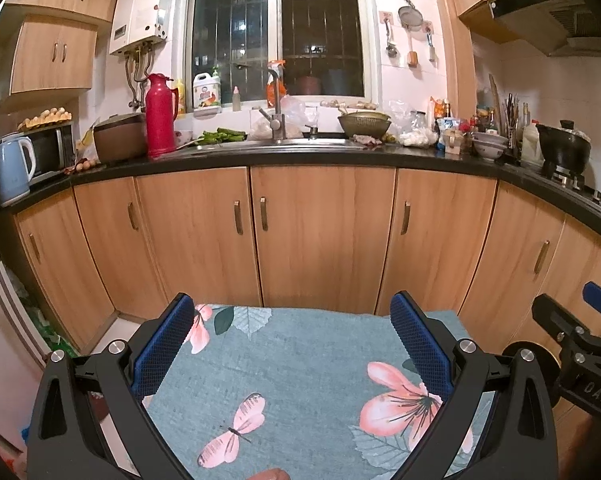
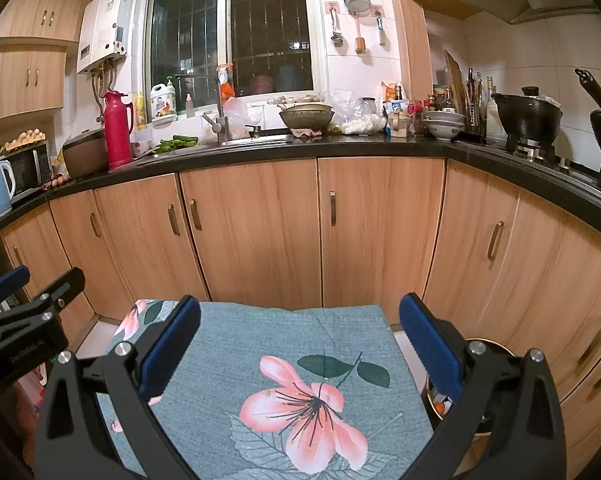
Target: Collect trash
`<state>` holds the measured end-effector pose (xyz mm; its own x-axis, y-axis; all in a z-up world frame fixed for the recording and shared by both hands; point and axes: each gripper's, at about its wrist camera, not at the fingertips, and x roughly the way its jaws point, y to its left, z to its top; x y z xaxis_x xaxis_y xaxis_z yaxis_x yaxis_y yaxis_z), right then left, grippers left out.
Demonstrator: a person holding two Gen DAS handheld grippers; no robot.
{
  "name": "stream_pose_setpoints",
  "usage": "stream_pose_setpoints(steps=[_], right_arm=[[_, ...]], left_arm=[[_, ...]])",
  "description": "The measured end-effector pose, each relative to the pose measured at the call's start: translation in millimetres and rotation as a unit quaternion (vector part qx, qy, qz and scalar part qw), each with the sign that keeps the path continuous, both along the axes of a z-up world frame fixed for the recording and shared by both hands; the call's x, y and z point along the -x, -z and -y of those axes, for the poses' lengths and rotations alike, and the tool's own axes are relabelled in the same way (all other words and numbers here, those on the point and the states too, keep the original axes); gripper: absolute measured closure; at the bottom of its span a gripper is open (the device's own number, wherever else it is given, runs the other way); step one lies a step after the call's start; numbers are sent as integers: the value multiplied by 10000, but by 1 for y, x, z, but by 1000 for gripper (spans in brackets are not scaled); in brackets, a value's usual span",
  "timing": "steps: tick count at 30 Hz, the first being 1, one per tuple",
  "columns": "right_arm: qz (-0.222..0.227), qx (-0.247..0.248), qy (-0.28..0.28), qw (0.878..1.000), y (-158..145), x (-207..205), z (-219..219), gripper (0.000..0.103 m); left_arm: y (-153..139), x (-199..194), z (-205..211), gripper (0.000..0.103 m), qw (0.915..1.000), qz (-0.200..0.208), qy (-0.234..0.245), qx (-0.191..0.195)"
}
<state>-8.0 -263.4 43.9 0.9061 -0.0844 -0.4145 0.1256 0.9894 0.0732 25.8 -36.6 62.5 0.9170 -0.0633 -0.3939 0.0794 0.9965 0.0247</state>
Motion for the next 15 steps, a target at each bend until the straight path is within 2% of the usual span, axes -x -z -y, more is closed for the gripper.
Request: stream_pose_setpoints(steps=[4,9,15], right_arm=[[2,8,5,10000,0,0,2,3],[23,0,27,10000,1,1,4,3],[-21,-47,94,9999,2,4,7,3]], left_arm=[[-5,5,-1,8,9998,142,-97,-37],[-8,11,-5,8,9995,288,-124,92],[-10,15,-8,8,9995,251,-58,195]])
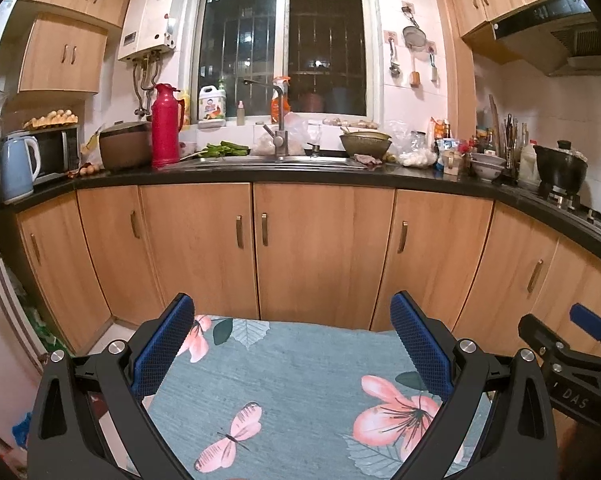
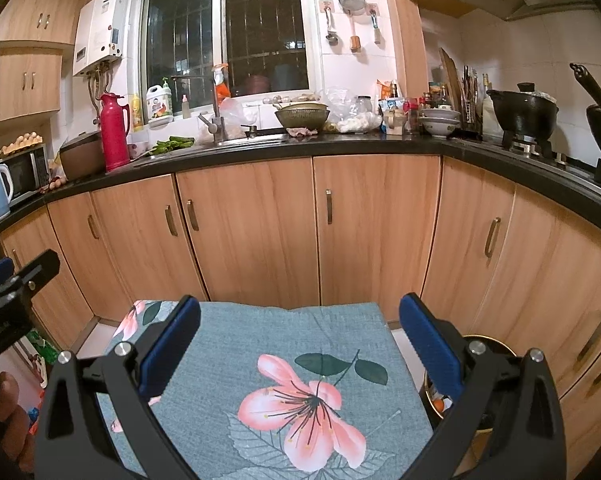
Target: Collect trash
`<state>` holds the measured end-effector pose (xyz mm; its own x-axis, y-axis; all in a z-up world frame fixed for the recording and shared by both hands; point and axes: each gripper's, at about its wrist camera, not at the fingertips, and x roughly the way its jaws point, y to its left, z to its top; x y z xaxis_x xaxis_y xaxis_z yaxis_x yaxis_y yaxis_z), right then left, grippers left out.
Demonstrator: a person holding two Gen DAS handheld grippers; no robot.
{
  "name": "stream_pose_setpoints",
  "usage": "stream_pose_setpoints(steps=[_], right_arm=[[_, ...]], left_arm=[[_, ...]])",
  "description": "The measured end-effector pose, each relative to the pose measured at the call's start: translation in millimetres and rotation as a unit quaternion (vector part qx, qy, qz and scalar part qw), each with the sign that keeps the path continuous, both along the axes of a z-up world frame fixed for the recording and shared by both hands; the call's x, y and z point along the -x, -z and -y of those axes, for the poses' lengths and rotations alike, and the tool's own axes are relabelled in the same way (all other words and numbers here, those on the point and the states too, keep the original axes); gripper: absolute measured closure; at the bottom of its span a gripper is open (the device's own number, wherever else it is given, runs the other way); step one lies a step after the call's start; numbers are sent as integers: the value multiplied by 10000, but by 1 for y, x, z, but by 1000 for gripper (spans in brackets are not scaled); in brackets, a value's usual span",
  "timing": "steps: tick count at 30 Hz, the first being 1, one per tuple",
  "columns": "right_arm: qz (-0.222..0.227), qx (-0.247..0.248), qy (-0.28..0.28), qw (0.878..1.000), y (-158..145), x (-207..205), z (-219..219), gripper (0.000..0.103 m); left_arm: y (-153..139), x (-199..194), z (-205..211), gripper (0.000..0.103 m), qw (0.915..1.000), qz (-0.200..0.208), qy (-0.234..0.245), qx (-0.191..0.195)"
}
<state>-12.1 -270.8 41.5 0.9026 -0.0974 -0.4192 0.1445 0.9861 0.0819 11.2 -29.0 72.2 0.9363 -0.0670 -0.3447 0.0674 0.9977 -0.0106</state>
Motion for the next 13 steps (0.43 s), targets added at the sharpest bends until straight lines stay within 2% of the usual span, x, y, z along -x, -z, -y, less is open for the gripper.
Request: stream_pose_setpoints(steps=[4,7,13], right_arm=[[25,19,-11,10000,0,2,-1,3],[42,59,-6,10000,0,3,-3,3],[19,32,-19,10000,0,4,-3,3]], left_arm=[[-1,0,2,8,10000,-17,-31,-83],[-3,-5,0,8,9998,-182,67,-47],[-3,-5,-4,8,9997,-125,-195,-127]])
